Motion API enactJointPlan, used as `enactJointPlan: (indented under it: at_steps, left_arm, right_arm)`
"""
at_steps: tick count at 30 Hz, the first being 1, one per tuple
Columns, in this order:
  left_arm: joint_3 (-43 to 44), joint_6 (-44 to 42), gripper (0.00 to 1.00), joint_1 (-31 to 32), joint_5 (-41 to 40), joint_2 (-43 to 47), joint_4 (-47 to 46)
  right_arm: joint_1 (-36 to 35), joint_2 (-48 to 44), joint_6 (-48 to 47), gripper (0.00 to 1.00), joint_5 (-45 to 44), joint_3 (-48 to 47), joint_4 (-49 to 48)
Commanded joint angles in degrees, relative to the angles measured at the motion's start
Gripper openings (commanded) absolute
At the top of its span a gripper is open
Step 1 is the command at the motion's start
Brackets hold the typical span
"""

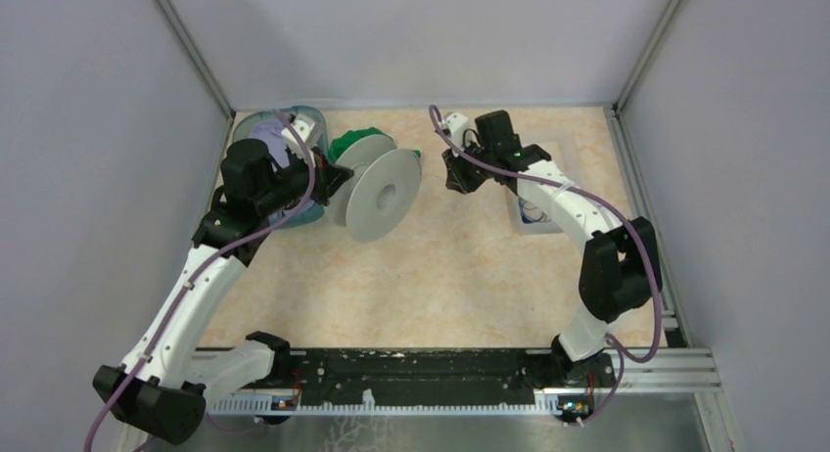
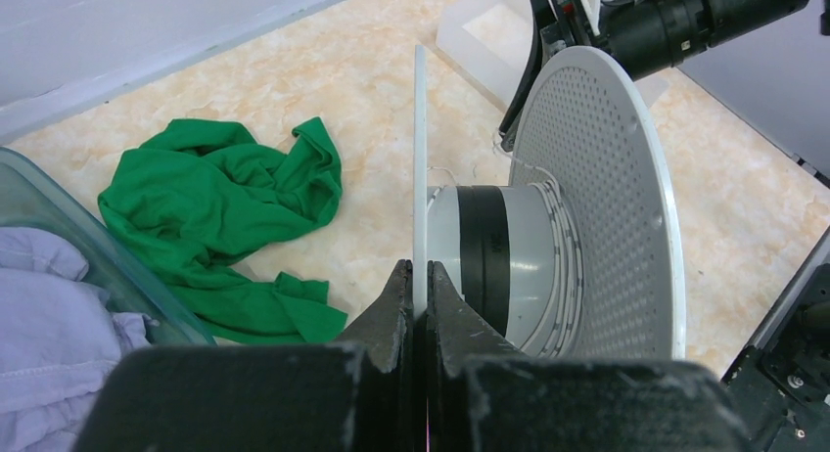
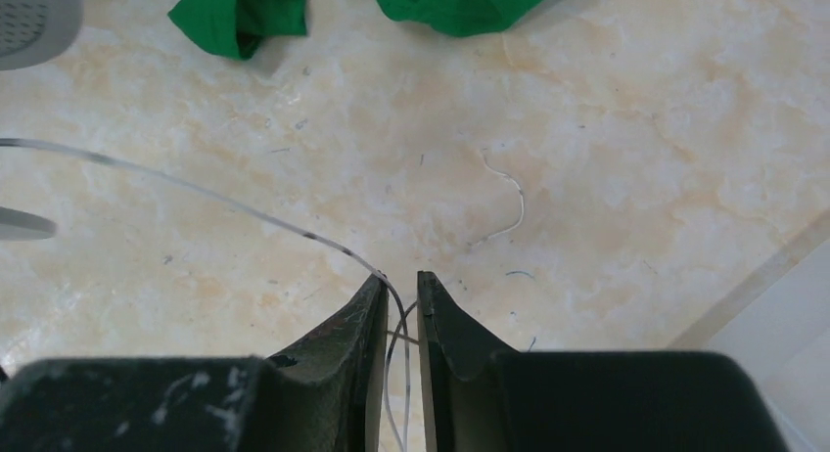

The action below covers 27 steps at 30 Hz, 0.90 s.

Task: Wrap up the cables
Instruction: Wrap the cable around the cable reel.

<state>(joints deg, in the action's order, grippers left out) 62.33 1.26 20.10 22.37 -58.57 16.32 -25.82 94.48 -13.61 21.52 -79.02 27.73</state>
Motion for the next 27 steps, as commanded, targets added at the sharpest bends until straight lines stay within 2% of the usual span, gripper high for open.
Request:
enactJointPlan:
  at_steps: [1, 19, 27]
  left_arm:
    - [3.6, 2.2, 0.00, -0.7, 2.4, 1.9, -3.5]
    - [6.8, 3.2, 0.00, -2.4, 2.3, 2.0, -2.8]
    - [9.1, 3.8, 0.00, -3.2, 2.8, 2.2, -2.0]
  right_arm:
    - [2.1, -0.5, -2.4, 0.18, -0.6, 1.5, -4.5]
    - [7.6, -2.4, -7.8, 0.24, -4.3, 7.6, -4.8]
    - [10.4, -2.9, -8.8, 0.31, -5.3, 9.1, -5.5]
